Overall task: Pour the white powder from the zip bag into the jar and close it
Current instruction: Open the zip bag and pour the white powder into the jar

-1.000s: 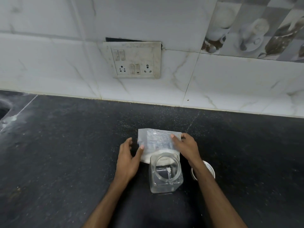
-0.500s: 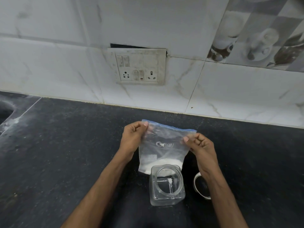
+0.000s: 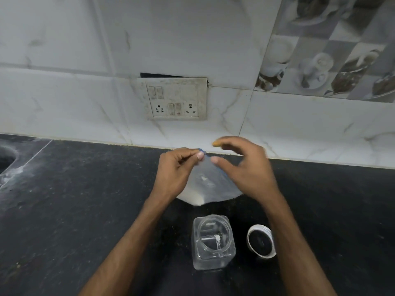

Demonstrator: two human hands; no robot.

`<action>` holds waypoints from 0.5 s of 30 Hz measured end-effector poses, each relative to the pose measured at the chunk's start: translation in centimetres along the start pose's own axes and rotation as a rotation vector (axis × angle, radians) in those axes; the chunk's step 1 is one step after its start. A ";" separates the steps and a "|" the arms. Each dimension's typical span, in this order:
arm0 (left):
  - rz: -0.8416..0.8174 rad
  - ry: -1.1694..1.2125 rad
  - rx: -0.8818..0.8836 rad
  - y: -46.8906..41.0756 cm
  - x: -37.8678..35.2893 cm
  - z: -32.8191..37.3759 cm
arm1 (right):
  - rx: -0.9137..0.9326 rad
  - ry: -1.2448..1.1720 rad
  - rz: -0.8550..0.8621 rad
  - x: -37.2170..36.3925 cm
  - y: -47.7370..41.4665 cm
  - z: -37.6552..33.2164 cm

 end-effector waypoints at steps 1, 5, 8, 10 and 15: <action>-0.012 -0.026 -0.039 -0.2 0.0 0.6 | 0.045 -0.001 -0.064 -1.6 -0.3 -1.3; 0.066 -0.081 -0.089 -1.4 1.8 2.4 | 0.149 0.040 -0.038 -3.6 -1.3 -3.3; 0.106 -0.079 -0.080 -2.0 2.9 3.1 | 0.191 0.021 0.008 -3.6 -1.4 -4.1; 0.102 -0.052 -0.061 -2.1 3.2 3.1 | 0.178 -0.015 0.049 -3.3 -1.7 -4.2; 0.153 0.039 -0.020 -2.3 4.1 3.3 | 0.103 -0.087 0.111 -2.0 -2.0 -3.1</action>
Point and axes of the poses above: each hand's wrist, its own y-axis away from the middle knuckle, its own x-axis out of the back of the hand, z = x × y, the point moved 10 cm from there along -y, towards the middle knuckle, and after that the axes turned 13 degrees about z, right-handed, at the moved point
